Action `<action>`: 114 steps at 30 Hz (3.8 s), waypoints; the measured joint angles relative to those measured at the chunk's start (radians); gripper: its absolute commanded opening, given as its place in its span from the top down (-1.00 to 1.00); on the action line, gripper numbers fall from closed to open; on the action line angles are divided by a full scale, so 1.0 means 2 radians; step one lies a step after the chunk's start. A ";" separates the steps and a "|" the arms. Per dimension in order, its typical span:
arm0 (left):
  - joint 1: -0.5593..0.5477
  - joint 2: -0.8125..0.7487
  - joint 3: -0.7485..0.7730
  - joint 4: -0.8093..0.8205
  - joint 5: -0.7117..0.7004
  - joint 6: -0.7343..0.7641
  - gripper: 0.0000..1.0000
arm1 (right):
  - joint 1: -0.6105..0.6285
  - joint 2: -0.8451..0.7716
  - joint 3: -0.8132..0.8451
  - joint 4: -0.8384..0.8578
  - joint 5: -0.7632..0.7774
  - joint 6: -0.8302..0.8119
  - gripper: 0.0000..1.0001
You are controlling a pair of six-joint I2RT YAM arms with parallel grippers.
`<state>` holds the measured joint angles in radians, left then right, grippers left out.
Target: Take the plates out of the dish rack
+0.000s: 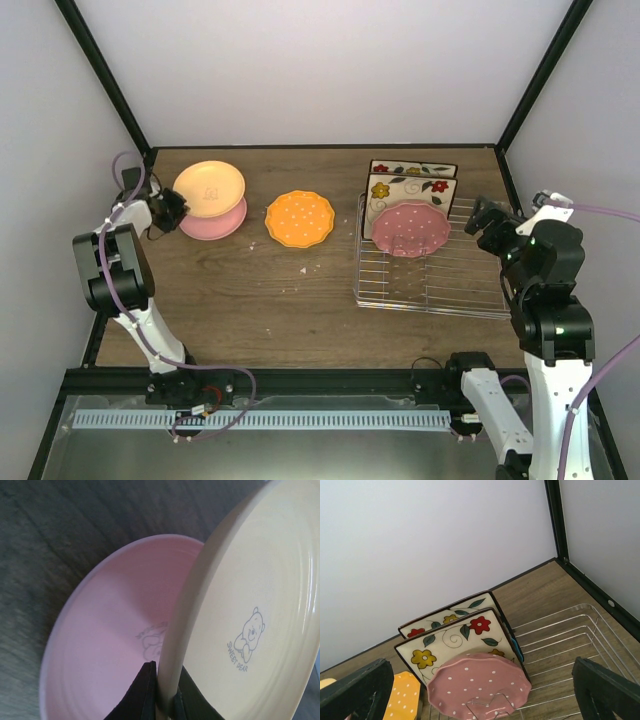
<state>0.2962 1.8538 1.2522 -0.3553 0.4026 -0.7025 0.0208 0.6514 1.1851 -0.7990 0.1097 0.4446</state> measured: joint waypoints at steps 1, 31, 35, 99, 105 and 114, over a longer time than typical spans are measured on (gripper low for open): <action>0.001 0.000 -0.004 -0.003 -0.004 0.000 0.92 | 0.000 -0.001 0.000 -0.002 0.000 0.002 -1.00; 0.003 -0.011 -0.013 -0.067 -0.043 0.025 -1.00 | 0.000 -0.006 -0.005 -0.004 -0.001 0.014 -1.00; 0.003 -0.021 -0.011 -0.079 -0.046 0.027 -1.00 | 0.000 -0.007 -0.009 -0.002 -0.003 0.014 -1.00; -0.567 0.148 0.286 0.020 -0.106 0.659 0.13 | 0.000 -0.039 0.016 -0.045 0.036 -0.004 -1.00; -0.567 0.151 0.289 0.035 -0.115 0.643 0.91 | 0.000 -0.036 0.016 -0.045 0.039 -0.009 -1.00; -0.580 0.146 0.297 0.027 -0.138 0.621 0.92 | 0.000 -0.037 0.016 -0.045 0.043 -0.011 -1.00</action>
<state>-0.8639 2.1456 1.8458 -0.3012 0.1276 0.5404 0.0212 0.5770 1.2179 -0.8886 0.1951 0.4232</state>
